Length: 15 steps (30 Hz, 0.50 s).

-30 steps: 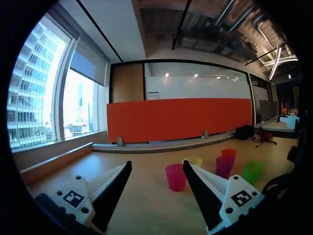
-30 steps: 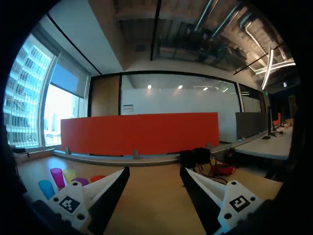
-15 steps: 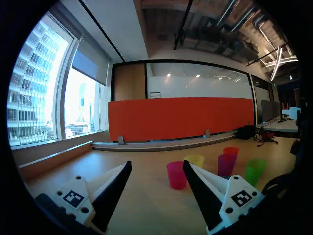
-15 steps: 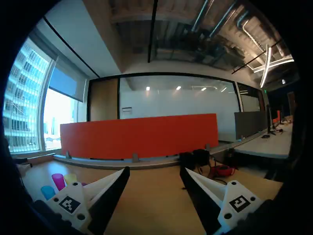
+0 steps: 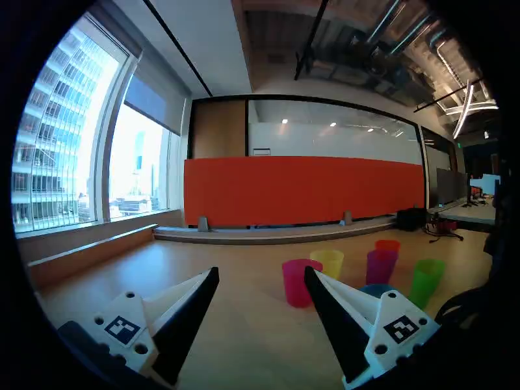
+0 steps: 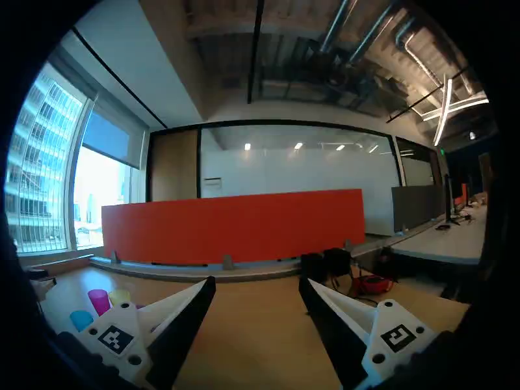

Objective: Pour water

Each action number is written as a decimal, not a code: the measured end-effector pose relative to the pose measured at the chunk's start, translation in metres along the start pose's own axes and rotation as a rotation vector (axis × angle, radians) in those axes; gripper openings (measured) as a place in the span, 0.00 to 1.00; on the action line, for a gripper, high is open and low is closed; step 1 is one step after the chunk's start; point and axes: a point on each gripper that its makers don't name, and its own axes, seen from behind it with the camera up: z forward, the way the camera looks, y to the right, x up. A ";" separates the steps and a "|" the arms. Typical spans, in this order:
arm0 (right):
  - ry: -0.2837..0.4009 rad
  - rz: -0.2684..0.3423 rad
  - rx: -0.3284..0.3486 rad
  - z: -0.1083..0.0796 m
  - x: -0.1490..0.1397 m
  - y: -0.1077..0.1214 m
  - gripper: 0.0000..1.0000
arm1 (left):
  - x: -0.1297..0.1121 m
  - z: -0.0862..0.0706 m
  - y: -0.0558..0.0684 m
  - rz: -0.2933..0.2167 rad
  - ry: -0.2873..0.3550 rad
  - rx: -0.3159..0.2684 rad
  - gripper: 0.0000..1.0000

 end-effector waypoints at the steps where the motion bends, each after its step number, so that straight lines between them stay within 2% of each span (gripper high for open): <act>1: 0.001 -0.001 -0.001 0.000 0.000 0.000 0.99 | -0.001 0.000 0.000 -0.001 -0.001 0.000 0.97; 15: -0.001 -0.004 -0.009 -0.002 0.000 0.003 0.99 | -0.005 0.002 0.000 -0.008 -0.018 -0.008 0.97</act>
